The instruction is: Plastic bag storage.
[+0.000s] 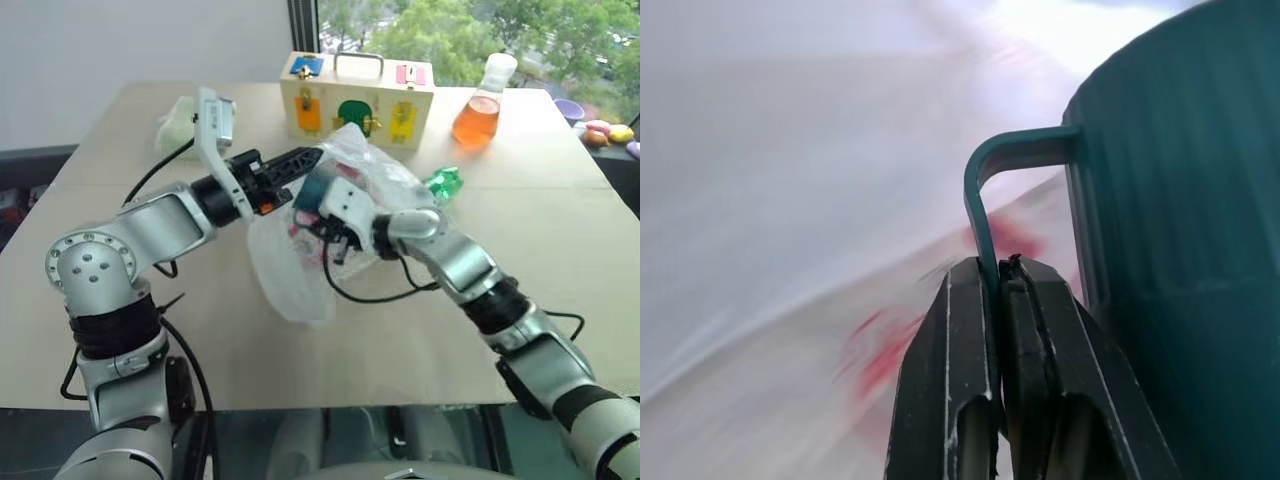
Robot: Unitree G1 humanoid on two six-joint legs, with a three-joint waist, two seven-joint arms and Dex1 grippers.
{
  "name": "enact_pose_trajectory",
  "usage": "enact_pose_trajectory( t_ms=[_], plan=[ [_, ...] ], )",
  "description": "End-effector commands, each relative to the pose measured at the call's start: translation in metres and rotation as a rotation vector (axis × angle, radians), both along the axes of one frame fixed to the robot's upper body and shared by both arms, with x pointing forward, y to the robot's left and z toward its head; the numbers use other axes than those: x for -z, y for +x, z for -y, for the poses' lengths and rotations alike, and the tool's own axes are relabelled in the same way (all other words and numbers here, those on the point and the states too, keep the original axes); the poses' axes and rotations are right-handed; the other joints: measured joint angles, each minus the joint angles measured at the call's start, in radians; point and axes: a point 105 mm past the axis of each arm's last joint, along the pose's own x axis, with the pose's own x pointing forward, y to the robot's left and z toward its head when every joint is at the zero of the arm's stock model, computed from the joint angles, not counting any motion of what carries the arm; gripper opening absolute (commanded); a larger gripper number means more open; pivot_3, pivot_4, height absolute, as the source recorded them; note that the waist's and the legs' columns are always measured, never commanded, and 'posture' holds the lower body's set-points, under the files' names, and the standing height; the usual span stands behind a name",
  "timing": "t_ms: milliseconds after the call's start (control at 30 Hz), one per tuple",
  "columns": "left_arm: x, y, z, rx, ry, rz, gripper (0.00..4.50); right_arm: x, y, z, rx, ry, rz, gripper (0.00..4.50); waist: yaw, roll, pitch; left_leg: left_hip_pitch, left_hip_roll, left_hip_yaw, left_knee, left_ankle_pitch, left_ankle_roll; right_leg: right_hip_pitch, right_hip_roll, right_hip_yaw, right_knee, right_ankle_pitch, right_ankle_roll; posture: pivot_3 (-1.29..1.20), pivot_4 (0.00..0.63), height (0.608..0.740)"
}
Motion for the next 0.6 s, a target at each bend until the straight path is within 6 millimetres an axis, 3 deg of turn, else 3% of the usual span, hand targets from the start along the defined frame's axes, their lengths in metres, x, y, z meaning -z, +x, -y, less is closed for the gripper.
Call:
enact_pose_trajectory(
  t_ms=[33,67,167,267,333,400,500,533,600],
  plan=[
    [-0.008,-0.002,0.001,-0.028,-0.014,0.041,0.00,-0.008,0.008,-0.036,-0.060,0.036,0.090,0.05,-0.012,0.000,0.000,0.000,0.000,0.001,0.000,0.000,0.000,0.000,0.000,0.001,0.000,0.000,0.000,0.00,0.150,0.740],
    [-0.009,0.000,-0.001,-0.050,-0.021,0.042,0.00,-0.009,0.007,-0.039,-0.082,0.051,0.086,0.76,-0.014,0.000,0.000,0.000,0.000,0.001,-0.001,0.000,0.000,-0.001,0.000,0.001,0.000,0.000,0.000,0.00,0.150,0.740],
    [-0.011,0.007,-0.007,-0.114,-0.034,0.049,0.00,-0.024,0.003,-0.030,-0.122,0.096,0.137,1.94,-0.012,0.000,0.000,-0.002,0.000,-0.001,-0.002,0.000,0.000,-0.002,0.000,0.000,0.000,0.000,0.000,0.00,0.150,0.740],
    [-0.007,0.017,-0.013,-0.198,-0.028,0.049,0.00,-0.044,-0.003,-0.008,-0.126,0.152,0.170,3.51,0.003,0.001,0.000,-0.004,-0.003,-0.002,-0.002,0.000,0.000,-0.002,-0.003,-0.001,-0.001,0.000,0.000,0.00,0.150,0.740],
    [-0.003,0.027,-0.022,-0.292,-0.012,0.055,0.00,-0.065,-0.021,0.009,-0.164,0.234,0.170,4.47,0.008,0.001,0.000,-0.004,-0.003,-0.003,-0.002,0.000,0.000,-0.002,-0.003,-0.002,-0.002,0.000,0.000,0.00,0.150,0.740],
    [0.001,0.035,-0.031,-0.371,0.011,0.056,0.00,-0.085,-0.043,0.023,-0.217,0.308,0.164,4.47,0.005,0.001,0.001,-0.005,-0.003,-0.004,-0.002,0.000,0.000,-0.002,-0.003,-0.003,-0.002,0.000,0.000,0.00,0.150,0.740],
    [0.020,0.045,-0.049,-0.456,0.054,0.015,0.00,-0.141,-0.071,0.049,-0.254,0.493,0.162,4.47,-0.008,0.005,0.003,-0.003,-0.002,-0.004,-0.003,0.000,0.000,-0.002,-0.001,-0.002,0.000,0.000,0.000,0.00,0.150,0.740],
    [0.027,0.046,-0.052,-0.465,0.093,0.004,0.00,-0.160,-0.065,0.058,-0.188,0.533,0.205,4.47,-0.009,0.006,0.003,-0.003,-0.002,-0.004,-0.003,0.000,0.000,-0.002,-0.001,-0.002,0.001,0.000,0.000,0.00,0.150,0.740],
    [0.037,0.050,-0.058,-0.495,0.170,-0.005,0.00,-0.192,-0.032,0.081,0.041,0.587,0.288,4.47,-0.014,0.006,0.004,-0.002,-0.002,-0.004,-0.002,0.000,0.000,-0.002,-0.001,-0.002,0.001,0.000,0.000,0.00,0.150,0.740]
  ],
)
